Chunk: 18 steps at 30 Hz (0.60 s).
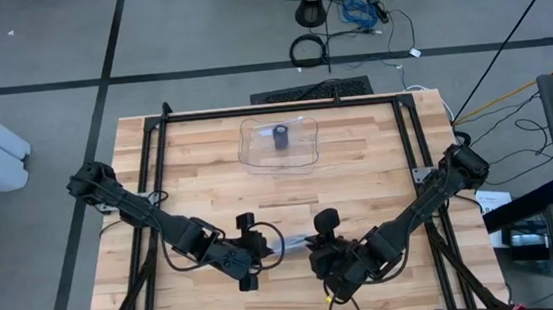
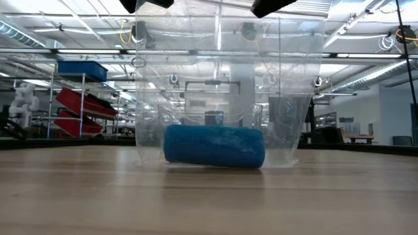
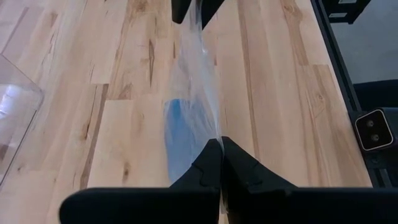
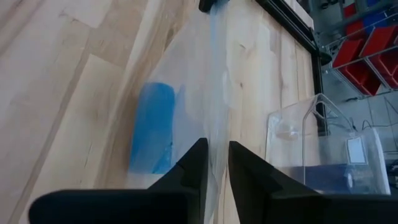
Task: Roll bandage
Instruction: Close the transparent zip bag
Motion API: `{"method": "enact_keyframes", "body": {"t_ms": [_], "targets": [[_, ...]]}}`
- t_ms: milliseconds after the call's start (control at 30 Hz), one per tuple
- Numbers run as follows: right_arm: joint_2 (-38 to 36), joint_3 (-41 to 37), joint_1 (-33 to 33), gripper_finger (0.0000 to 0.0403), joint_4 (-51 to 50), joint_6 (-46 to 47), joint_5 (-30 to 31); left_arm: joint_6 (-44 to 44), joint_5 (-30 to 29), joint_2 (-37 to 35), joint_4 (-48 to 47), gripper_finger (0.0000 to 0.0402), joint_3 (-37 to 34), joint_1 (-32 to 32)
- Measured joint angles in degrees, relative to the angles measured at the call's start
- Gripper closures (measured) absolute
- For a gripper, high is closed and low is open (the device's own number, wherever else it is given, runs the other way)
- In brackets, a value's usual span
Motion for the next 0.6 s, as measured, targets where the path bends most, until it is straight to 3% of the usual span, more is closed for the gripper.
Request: {"method": "enact_keyframes", "body": {"t_ms": [600], "targets": [[0.3,0.0,-1.2,0.0361,0.0,-1.4,-0.6,0.0,0.0,0.0,0.0,0.0402,0.0,0.0]]}}
